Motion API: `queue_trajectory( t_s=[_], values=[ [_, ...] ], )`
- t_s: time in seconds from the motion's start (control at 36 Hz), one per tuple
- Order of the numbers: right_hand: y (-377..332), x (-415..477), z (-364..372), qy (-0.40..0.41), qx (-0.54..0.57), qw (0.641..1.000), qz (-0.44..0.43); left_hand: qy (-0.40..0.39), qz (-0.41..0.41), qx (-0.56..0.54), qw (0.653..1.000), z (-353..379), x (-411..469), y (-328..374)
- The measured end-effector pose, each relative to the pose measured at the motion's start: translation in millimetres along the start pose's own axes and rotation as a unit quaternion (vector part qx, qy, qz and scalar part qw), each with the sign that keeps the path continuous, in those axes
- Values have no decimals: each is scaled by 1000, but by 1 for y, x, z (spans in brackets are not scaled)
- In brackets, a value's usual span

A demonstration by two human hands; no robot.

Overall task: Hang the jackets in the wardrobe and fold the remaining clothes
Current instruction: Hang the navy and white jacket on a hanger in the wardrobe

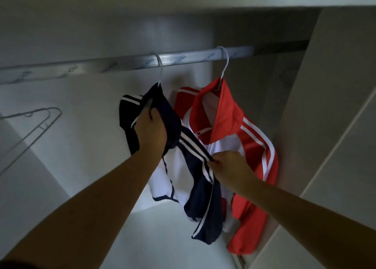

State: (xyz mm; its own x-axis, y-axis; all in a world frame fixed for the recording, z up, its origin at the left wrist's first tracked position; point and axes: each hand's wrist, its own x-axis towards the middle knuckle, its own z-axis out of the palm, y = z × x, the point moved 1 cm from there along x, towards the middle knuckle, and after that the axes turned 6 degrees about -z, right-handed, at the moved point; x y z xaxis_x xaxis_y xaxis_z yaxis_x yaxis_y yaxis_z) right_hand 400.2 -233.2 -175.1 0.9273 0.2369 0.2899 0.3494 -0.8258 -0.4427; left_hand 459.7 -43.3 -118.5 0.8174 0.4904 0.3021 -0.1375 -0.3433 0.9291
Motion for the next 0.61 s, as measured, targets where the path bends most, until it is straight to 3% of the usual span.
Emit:
queue_trajectory(
  t_s=[0.14,0.22,0.36,0.61],
  values=[
    [-15,-5,-4,-50,31,998,2,-46,-4,-18,999,-19,3,1],
    [-26,-10,-8,-83,48,995,-14,-83,-11,47,995,-30,2,8],
    [-39,-22,-19,-150,69,986,2,-104,-44,64,992,-51,-11,10],
    [-64,-73,-61,-106,147,983,26,-163,8,31,986,-91,-98,26]
  ],
)
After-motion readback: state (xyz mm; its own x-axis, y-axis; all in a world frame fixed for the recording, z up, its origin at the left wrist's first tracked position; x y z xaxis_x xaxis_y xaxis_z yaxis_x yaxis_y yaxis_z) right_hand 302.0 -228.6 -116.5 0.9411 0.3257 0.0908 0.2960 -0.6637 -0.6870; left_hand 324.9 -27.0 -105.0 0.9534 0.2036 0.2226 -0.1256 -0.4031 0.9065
